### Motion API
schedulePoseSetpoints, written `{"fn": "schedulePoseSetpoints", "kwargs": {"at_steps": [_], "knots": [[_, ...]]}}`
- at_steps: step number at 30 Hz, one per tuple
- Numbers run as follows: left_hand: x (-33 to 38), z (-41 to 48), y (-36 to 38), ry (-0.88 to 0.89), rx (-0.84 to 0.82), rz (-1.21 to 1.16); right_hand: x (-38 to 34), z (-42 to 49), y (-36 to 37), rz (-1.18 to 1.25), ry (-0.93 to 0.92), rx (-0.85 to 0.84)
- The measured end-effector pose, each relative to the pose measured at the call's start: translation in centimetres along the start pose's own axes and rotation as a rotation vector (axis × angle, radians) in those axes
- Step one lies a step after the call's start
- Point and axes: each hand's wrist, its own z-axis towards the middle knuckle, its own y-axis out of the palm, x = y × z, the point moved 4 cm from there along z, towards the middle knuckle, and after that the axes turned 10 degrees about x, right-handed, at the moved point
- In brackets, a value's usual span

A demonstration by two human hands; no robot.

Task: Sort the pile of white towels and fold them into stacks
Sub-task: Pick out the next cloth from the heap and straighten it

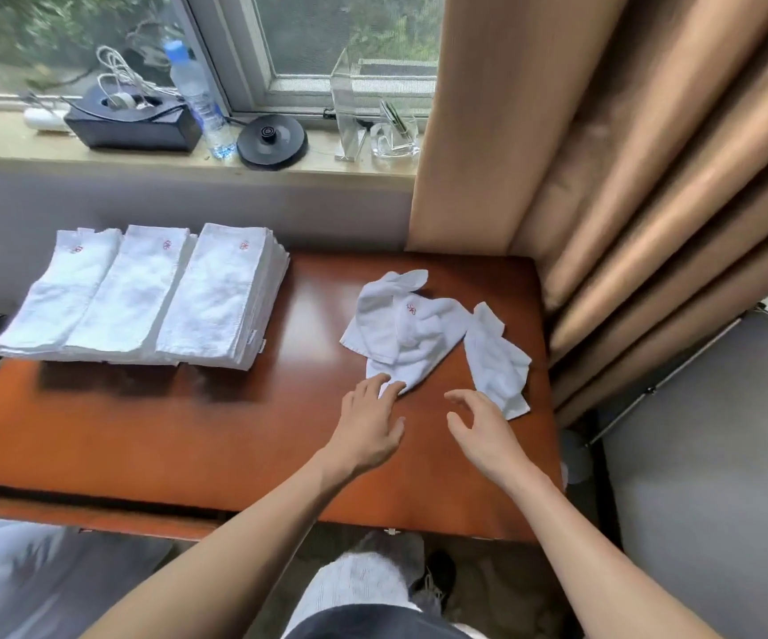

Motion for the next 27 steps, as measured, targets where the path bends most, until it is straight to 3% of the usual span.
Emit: {"fn": "schedulePoseSetpoints", "kwargs": {"at_steps": [13, 19, 27], "knots": [[-6.0, 11.4, 4.8, -0.261, -0.144, -0.075, -2.2, 13.6, 3.3, -0.108, -0.033, -0.091], [-8.7, 13.1, 6.7, -0.216, -0.109, 0.144, -1.3, 14.9, 7.0, -0.131, 0.002, -0.212], [-9.1, 16.3, 7.9, -0.189, 0.01, 0.168, -0.8, 16.5, 8.3, -0.165, 0.0, -0.289]]}}
